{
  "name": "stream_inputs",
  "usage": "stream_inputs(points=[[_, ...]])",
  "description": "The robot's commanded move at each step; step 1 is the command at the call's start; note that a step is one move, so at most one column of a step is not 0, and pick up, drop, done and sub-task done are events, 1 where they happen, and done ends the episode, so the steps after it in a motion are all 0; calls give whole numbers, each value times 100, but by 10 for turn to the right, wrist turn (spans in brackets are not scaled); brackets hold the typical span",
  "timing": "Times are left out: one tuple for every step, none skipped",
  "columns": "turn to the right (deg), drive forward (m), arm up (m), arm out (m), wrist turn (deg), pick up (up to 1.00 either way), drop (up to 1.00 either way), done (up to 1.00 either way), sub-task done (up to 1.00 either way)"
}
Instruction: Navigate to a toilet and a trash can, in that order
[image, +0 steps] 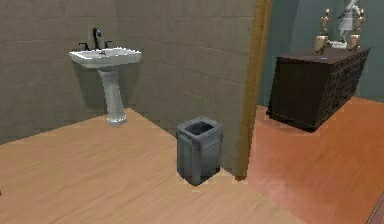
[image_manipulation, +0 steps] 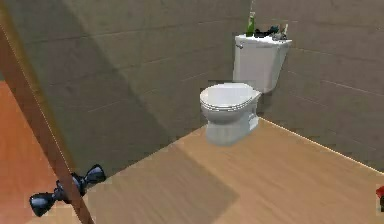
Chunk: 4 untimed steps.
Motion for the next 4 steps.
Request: stream_inputs(points=[[0, 60, 0, 0, 0, 0, 0, 0, 0], [300, 0, 0, 0, 0, 0, 0, 0, 0], [0, 5, 0, 0, 0, 0, 0, 0, 0], [-270, 0, 0, 0, 0, 0, 0, 0, 0]])
